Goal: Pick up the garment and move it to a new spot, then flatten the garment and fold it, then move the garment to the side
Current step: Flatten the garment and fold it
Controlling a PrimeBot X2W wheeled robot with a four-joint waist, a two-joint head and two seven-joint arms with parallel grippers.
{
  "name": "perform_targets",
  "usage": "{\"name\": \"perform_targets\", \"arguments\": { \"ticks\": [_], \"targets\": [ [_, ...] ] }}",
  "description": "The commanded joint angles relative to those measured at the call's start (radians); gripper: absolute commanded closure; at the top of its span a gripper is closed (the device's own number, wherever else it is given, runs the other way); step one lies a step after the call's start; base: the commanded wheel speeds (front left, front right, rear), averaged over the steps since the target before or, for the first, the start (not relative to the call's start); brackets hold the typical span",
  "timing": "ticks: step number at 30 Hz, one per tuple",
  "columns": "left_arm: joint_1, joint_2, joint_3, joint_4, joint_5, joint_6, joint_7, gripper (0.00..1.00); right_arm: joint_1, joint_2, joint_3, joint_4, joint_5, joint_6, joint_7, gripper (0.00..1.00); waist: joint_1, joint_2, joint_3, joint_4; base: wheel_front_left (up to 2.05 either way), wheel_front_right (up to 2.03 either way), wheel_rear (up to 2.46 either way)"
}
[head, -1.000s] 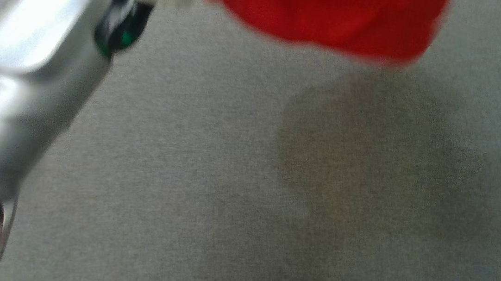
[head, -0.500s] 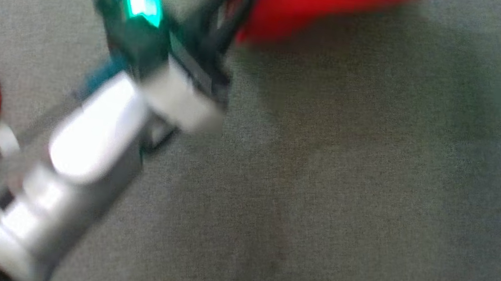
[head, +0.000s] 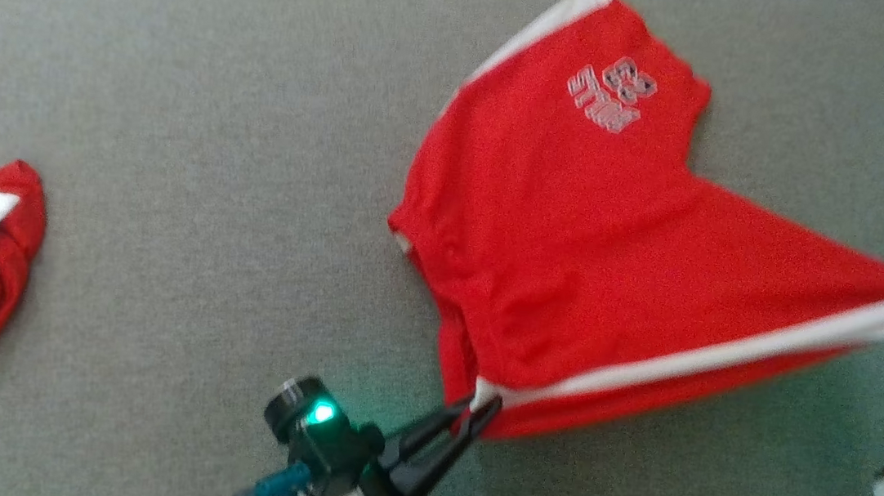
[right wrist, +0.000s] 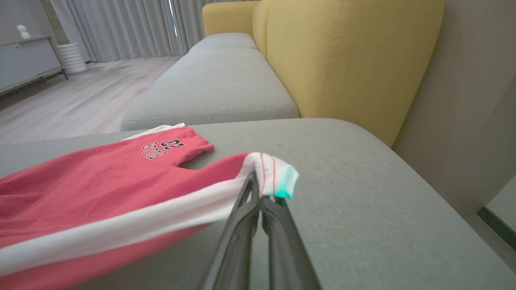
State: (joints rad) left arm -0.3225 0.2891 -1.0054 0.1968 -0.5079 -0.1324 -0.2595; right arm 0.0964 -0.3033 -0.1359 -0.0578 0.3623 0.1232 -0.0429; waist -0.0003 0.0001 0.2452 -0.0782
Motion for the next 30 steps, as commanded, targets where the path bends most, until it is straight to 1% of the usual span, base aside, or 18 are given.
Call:
{"name": "perform_targets", "arguments": {
  "ticks": [1, 4, 6, 10, 12, 15, 19, 24, 27, 28, 30],
  "targets": [
    [-0.002, 0.015, 0.020, -0.038, -0.007, 0.002, -0.002, 1.00, 0.021, -0.022, -0.007, -0.061, 0.006, 0.008, 0.015, 1.00, 0.0003, -0.0001, -0.036, 0.007, 0.00, 0.00, 0.00],
    [0.034, 0.013, 0.019, -0.056, -0.025, 0.002, -0.002, 1.00, 0.099, -0.013, -0.051, -0.139, 0.008, 0.008, 0.055, 1.00, 0.0003, -0.0001, -0.048, 0.027, 0.00, 0.00, 0.00],
    [0.040, 0.004, 0.034, -0.067, -0.045, 0.002, -0.002, 1.00, 0.118, -0.005, -0.081, -0.172, 0.004, 0.008, 0.080, 1.00, 0.0003, -0.0001, -0.045, 0.045, 0.00, 0.00, 0.00],
    [0.015, -0.040, 0.059, -0.066, -0.115, 0.002, -0.002, 1.00, 0.078, -0.005, -0.111, -0.169, -0.021, 0.008, 0.122, 1.00, 0.0003, -0.0001, -0.024, 0.089, 0.00, 0.00, 0.00],
    [-0.012, -0.073, 0.067, -0.057, -0.157, 0.002, -0.002, 1.00, 0.028, -0.012, -0.108, -0.141, -0.024, 0.008, 0.141, 1.00, 0.0003, -0.0001, -0.010, 0.111, 0.00, 0.00, 0.00],
    [-0.053, -0.132, 0.085, -0.025, -0.236, 0.002, -0.002, 1.00, -0.073, -0.040, -0.095, -0.072, -0.031, 0.008, 0.162, 1.00, 0.0003, -0.0001, 0.016, 0.144, 0.00, 0.00, 0.00],
    [-0.107, -0.193, 0.102, 0.022, -0.362, 0.002, -0.002, 1.00, -0.220, -0.101, -0.046, 0.023, -0.061, 0.008, 0.185, 1.00, 0.0003, -0.0001, 0.052, 0.183, 0.00, 0.00, 0.00],
    [-0.151, -0.226, 0.140, 0.065, -0.476, 0.002, -0.002, 1.00, -0.393, -0.152, 0.043, 0.116, -0.082, 0.008, 0.218, 1.00, 0.0003, -0.0001, 0.087, 0.217, 0.00, 0.00, 0.00],
    [-0.149, -0.235, 0.159, 0.090, -0.561, 0.002, -0.002, 1.00, -0.479, -0.176, 0.099, 0.178, -0.098, 0.008, 0.237, 1.00, 0.0003, -0.0001, 0.098, 0.234, 0.00, 0.00, 0.00],
    [-0.149, -0.235, 0.159, 0.090, -0.561, 0.002, -0.002, 1.00, -0.479, -0.176, 0.099, 0.178, -0.098, 0.008, 0.237, 1.00, 0.0003, -0.0001, 0.098, 0.234, 0.00, 0.00, 0.00],
    [-0.154, -0.237, 0.152, 0.105, -0.616, 0.002, -0.002, 1.00, -0.534, -0.188, 0.139, 0.227, -0.107, 0.008, 0.239, 1.00, 0.0003, -0.0001, 0.104, 0.244, 0.00, 0.00, 0.00]
  ]
}}
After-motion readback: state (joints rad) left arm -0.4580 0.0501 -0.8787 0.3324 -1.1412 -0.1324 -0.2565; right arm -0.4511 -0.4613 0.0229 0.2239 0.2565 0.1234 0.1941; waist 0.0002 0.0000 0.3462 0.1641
